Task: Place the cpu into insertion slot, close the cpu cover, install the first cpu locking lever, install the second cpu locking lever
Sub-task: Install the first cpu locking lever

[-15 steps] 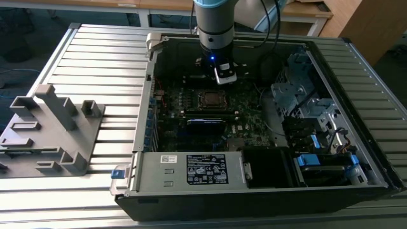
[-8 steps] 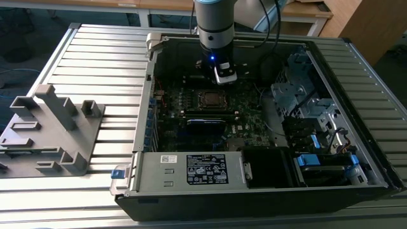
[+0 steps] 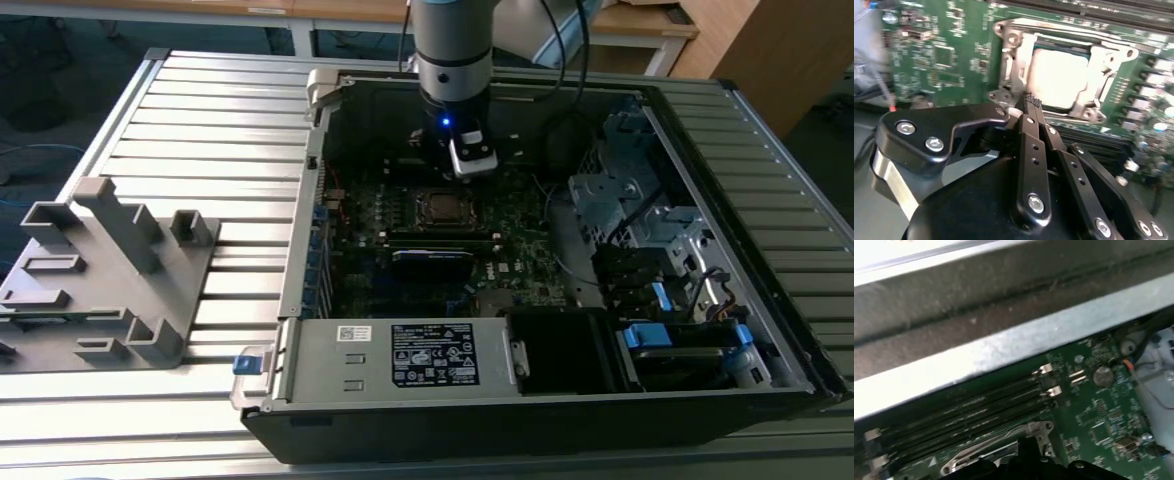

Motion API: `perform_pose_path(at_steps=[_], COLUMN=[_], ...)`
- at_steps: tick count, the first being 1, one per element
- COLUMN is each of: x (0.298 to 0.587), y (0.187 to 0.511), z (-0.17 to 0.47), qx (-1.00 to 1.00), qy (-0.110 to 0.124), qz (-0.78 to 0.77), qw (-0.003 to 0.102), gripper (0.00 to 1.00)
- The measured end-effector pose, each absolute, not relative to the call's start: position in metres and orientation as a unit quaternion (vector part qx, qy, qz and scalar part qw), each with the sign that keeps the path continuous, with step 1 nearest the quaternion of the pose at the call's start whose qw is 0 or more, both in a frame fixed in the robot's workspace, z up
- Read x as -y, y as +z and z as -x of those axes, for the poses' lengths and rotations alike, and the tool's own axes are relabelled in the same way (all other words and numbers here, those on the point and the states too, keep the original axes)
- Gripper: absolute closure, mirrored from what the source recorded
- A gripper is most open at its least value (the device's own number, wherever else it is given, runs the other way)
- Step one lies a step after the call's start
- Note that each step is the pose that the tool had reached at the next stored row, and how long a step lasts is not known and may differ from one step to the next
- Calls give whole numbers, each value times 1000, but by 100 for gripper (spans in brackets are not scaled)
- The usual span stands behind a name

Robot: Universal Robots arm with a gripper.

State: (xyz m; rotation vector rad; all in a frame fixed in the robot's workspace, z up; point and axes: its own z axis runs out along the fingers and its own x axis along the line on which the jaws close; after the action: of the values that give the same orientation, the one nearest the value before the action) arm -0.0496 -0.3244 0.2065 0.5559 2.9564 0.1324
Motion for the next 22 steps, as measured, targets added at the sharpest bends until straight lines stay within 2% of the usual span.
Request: perform_pose_path(at_steps=[2, 3, 13, 22], x=[324, 324, 324, 338], y=[206, 206, 216, 216], z=[48, 48, 48, 48], qx=[-981, -981, -981, -982], qy=[41, 40, 38, 22], qz=[-185, -185, -185, -183], qw=[48, 44, 42, 44], gripper=[89, 89, 89, 89])
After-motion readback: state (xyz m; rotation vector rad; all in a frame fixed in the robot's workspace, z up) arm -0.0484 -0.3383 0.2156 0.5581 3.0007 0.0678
